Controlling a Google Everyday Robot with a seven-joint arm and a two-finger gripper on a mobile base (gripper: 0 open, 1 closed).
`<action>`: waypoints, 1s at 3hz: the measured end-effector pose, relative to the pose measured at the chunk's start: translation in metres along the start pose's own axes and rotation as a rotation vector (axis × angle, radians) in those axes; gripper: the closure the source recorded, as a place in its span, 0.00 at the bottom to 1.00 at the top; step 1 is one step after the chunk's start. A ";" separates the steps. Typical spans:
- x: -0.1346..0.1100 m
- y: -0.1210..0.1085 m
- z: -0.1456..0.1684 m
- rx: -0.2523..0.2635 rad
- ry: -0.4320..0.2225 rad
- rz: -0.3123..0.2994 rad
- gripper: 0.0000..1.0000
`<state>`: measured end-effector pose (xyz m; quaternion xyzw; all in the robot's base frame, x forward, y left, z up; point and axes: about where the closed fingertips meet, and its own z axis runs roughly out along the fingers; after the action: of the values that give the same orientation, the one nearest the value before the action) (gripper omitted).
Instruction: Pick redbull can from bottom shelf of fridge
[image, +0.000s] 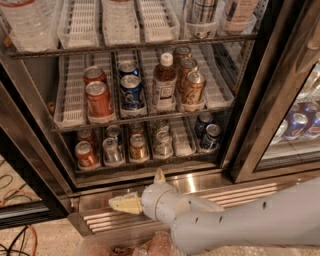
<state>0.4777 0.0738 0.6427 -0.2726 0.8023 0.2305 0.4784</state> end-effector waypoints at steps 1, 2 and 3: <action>0.044 0.038 0.017 -0.040 0.013 0.056 0.00; 0.066 0.068 0.042 -0.047 -0.010 0.098 0.00; 0.063 0.064 0.045 -0.028 -0.040 0.112 0.00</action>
Offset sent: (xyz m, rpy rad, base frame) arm -0.0573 0.1042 -0.1053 0.1488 0.0668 -0.0339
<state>0.4399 0.1359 0.5736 -0.2291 0.8035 0.2734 0.4767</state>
